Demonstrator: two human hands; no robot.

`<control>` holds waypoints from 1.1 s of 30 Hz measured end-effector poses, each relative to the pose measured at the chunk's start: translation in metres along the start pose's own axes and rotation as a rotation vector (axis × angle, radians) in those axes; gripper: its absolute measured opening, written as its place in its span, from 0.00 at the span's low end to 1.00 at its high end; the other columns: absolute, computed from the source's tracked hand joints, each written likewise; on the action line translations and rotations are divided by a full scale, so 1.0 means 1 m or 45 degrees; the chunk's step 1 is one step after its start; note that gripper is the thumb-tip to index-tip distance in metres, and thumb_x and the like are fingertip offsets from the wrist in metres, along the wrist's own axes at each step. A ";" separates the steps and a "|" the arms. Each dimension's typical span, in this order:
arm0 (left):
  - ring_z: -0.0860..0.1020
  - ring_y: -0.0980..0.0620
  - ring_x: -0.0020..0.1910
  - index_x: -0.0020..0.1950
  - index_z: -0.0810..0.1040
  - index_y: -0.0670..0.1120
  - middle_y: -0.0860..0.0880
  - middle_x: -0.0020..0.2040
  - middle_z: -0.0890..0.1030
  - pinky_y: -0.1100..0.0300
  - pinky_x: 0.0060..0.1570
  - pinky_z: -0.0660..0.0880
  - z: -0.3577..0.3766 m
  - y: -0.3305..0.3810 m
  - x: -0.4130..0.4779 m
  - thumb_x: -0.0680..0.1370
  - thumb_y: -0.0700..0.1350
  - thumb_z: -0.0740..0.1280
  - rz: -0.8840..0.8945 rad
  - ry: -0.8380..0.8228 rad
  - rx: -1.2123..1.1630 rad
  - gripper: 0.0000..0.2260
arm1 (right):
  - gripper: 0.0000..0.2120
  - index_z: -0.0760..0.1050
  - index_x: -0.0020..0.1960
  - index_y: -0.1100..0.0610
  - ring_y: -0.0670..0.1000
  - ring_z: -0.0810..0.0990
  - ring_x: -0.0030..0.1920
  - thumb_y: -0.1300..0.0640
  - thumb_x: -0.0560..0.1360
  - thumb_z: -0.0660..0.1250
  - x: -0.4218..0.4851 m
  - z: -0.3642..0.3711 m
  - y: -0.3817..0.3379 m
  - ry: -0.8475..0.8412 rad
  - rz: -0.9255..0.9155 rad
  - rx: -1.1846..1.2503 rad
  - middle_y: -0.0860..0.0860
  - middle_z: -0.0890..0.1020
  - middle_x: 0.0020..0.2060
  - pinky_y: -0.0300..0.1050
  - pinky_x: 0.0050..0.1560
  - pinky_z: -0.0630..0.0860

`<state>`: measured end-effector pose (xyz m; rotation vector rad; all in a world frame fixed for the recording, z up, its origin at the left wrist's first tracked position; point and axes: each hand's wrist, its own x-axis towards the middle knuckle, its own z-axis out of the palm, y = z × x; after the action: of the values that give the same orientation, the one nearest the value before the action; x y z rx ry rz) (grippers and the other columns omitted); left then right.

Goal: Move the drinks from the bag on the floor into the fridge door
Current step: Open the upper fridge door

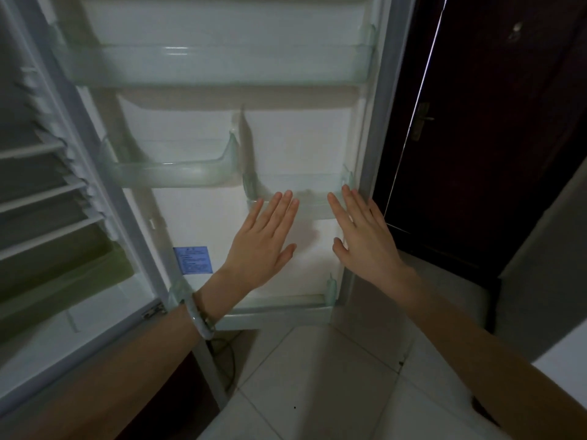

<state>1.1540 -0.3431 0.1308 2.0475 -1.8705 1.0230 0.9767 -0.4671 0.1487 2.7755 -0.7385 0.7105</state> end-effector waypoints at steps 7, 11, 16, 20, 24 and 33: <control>0.53 0.44 0.75 0.75 0.52 0.39 0.40 0.75 0.55 0.47 0.72 0.52 0.021 -0.002 0.034 0.77 0.53 0.57 -0.086 -0.098 0.075 0.32 | 0.37 0.43 0.76 0.55 0.56 0.46 0.76 0.55 0.76 0.62 0.042 0.021 0.027 -0.080 0.019 0.101 0.58 0.46 0.76 0.53 0.74 0.43; 0.54 0.44 0.74 0.75 0.51 0.39 0.41 0.75 0.56 0.46 0.72 0.56 0.024 -0.002 0.048 0.77 0.54 0.60 -0.107 -0.100 0.134 0.33 | 0.37 0.46 0.76 0.56 0.57 0.46 0.76 0.57 0.74 0.63 0.055 0.030 0.033 -0.020 -0.015 0.099 0.59 0.48 0.76 0.53 0.73 0.44; 0.52 0.44 0.75 0.76 0.50 0.39 0.41 0.76 0.53 0.45 0.72 0.55 0.022 0.003 0.050 0.78 0.55 0.57 -0.116 -0.080 0.169 0.33 | 0.38 0.50 0.76 0.58 0.58 0.46 0.75 0.57 0.72 0.65 0.051 0.034 0.032 0.068 -0.082 0.104 0.59 0.51 0.76 0.52 0.72 0.43; 0.51 0.44 0.75 0.76 0.50 0.39 0.41 0.76 0.53 0.45 0.72 0.54 0.020 0.005 0.047 0.78 0.56 0.57 -0.128 -0.091 0.202 0.33 | 0.38 0.49 0.76 0.58 0.59 0.47 0.75 0.57 0.72 0.66 0.048 0.034 0.032 0.103 -0.123 0.124 0.59 0.52 0.76 0.52 0.72 0.43; 0.51 0.44 0.75 0.76 0.49 0.40 0.41 0.76 0.53 0.45 0.72 0.54 0.018 0.008 0.043 0.78 0.56 0.57 -0.149 -0.125 0.196 0.33 | 0.38 0.48 0.76 0.57 0.59 0.46 0.76 0.56 0.73 0.66 0.048 0.034 0.034 0.088 -0.132 0.127 0.60 0.51 0.76 0.53 0.72 0.44; 0.53 0.44 0.75 0.76 0.52 0.40 0.41 0.76 0.55 0.45 0.72 0.53 0.005 0.010 0.006 0.78 0.55 0.56 -0.182 -0.164 0.147 0.31 | 0.36 0.53 0.75 0.61 0.61 0.50 0.75 0.56 0.72 0.65 0.026 0.024 -0.003 0.138 -0.299 0.179 0.64 0.54 0.74 0.57 0.73 0.48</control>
<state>1.1463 -0.3527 0.1278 2.3271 -1.7286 1.0059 1.0077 -0.4828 0.1411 2.8546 -0.3462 0.8852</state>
